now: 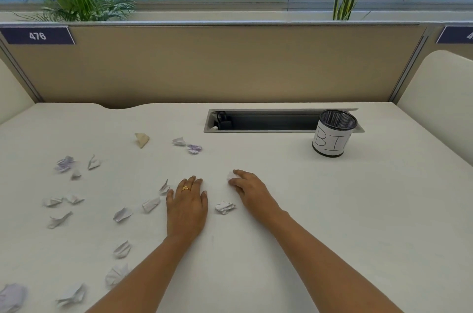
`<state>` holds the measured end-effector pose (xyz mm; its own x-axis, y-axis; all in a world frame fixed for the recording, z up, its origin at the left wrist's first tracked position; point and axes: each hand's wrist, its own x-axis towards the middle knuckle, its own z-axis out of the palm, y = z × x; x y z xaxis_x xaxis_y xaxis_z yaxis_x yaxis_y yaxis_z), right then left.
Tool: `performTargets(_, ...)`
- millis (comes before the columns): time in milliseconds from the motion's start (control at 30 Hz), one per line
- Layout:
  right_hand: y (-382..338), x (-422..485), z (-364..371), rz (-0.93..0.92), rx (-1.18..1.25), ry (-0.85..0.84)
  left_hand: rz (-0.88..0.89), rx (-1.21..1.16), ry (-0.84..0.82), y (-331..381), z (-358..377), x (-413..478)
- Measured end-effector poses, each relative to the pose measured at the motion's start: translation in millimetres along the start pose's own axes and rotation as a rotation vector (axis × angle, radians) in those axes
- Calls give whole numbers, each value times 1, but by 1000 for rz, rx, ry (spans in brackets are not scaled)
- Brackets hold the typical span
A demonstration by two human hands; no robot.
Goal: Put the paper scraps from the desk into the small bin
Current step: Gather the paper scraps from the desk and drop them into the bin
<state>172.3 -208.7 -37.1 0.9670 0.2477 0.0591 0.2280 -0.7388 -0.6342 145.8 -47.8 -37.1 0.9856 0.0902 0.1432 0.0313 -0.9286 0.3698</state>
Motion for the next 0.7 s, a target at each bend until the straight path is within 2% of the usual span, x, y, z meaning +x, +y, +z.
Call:
performTargets(333,23,-9,-23,-27,-35,251,7,7,29,2,-2,-3)
performTargets(567,27,16,-98,-44,-49,576,27,76,49,1,-1,-3)
performTargets(700,34,41,-151,30,-44,741,16,111,16,4,-4,-4)
